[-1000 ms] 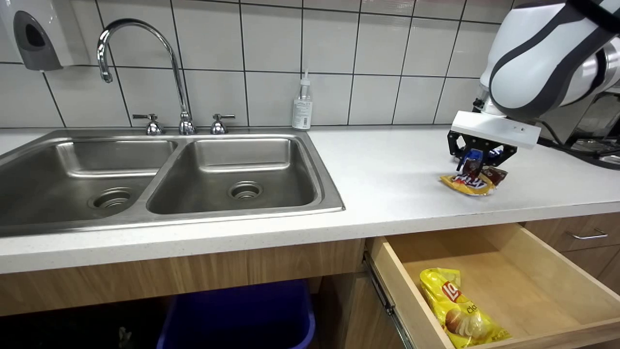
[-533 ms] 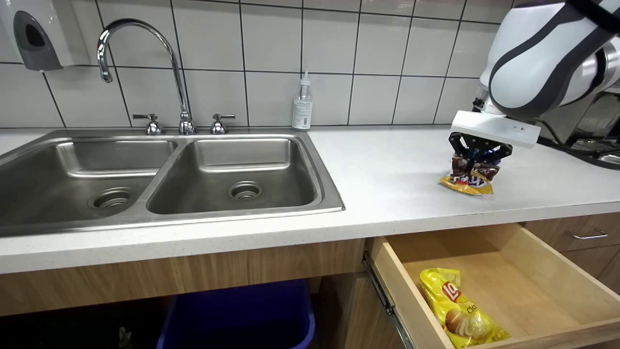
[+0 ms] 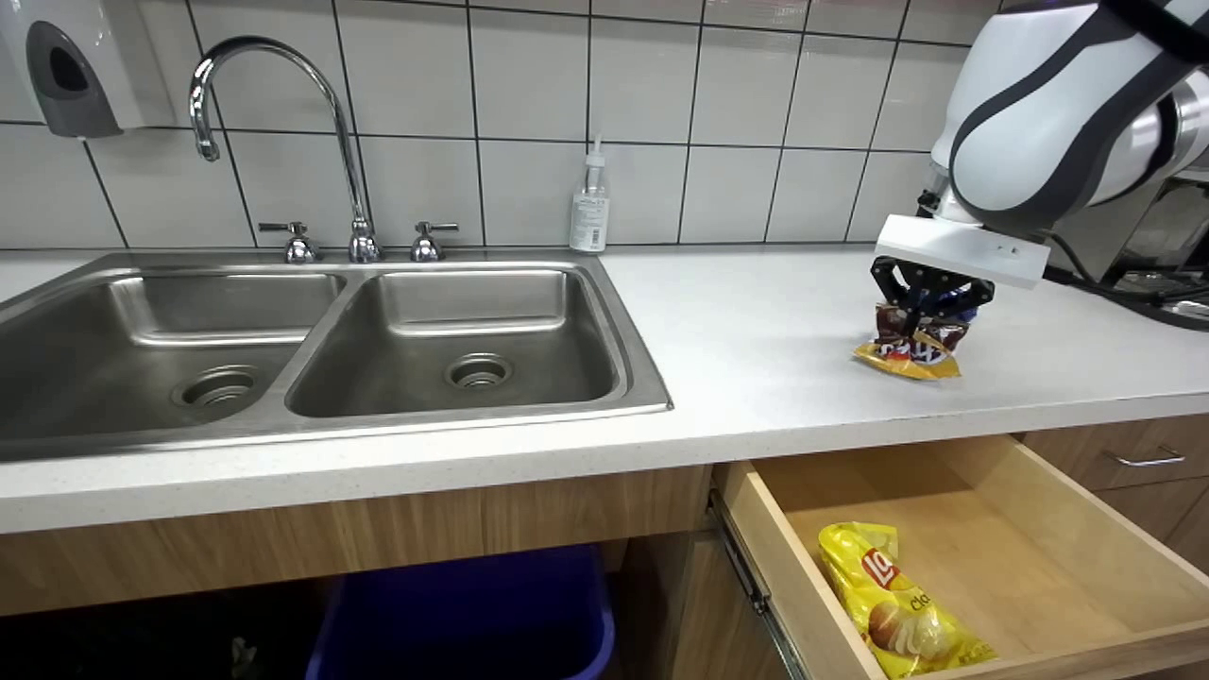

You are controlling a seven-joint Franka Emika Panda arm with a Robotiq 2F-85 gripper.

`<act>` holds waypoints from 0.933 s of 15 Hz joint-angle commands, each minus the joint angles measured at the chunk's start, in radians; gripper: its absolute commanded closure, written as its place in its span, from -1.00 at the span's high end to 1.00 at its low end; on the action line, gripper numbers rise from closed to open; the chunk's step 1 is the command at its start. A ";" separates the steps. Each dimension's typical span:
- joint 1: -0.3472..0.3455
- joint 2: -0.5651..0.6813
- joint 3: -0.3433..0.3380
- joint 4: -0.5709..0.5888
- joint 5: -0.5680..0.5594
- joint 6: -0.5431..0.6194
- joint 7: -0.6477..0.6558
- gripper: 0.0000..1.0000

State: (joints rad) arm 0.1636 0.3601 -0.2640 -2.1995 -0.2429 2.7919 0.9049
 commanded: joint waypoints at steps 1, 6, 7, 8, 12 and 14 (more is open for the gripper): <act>0.027 -0.036 -0.019 -0.021 -0.022 0.015 0.023 -1.00; 0.045 -0.084 -0.035 -0.060 -0.041 0.039 0.026 -1.00; 0.046 -0.098 -0.037 -0.073 -0.047 0.045 0.026 -1.00; 0.047 -0.110 -0.039 -0.085 -0.053 0.050 0.028 -1.00; 0.046 -0.175 -0.046 -0.148 -0.101 0.065 0.036 -1.00; 0.040 -0.212 -0.044 -0.183 -0.136 0.070 0.042 -1.00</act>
State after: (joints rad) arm 0.1977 0.2345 -0.2958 -2.3038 -0.3132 2.8453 0.9050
